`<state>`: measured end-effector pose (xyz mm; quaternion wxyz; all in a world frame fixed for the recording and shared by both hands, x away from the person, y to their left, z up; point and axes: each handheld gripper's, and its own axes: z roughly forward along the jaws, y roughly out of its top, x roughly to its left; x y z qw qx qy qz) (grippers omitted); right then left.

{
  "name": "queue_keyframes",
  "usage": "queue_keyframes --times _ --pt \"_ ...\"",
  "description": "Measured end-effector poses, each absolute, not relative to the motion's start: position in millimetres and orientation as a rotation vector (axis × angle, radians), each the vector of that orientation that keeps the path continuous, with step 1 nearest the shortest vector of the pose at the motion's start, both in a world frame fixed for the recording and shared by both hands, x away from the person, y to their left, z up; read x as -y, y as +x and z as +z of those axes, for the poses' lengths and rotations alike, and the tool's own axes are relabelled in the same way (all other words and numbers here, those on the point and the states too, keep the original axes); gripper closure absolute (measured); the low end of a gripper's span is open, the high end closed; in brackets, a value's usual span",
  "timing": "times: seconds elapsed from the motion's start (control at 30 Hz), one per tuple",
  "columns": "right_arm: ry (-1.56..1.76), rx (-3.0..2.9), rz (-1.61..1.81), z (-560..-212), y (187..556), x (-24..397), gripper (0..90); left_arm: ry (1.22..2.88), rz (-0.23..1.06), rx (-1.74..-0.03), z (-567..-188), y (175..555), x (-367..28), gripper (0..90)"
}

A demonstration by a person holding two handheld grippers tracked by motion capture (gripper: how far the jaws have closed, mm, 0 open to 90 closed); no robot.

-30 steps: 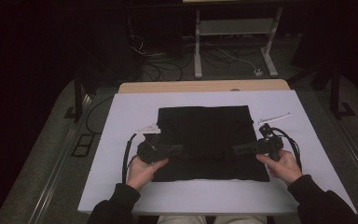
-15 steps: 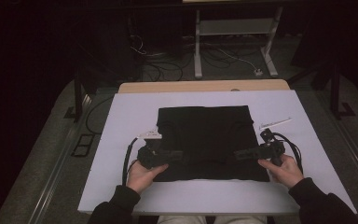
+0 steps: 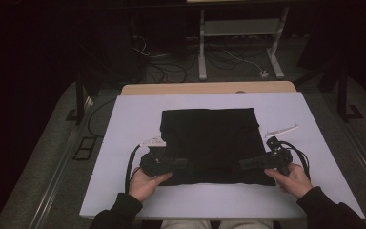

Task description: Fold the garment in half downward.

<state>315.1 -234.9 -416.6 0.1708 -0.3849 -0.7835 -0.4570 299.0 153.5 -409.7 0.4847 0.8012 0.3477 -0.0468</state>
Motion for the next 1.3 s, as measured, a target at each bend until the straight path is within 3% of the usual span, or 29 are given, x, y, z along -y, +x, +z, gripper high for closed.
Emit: queue_keyframes --times 1.3 --pt "-1.055 2.273 -1.182 -423.5 287.4 228.6 85.9 2.090 -0.175 -0.824 -419.4 271.2 -150.1 87.4"
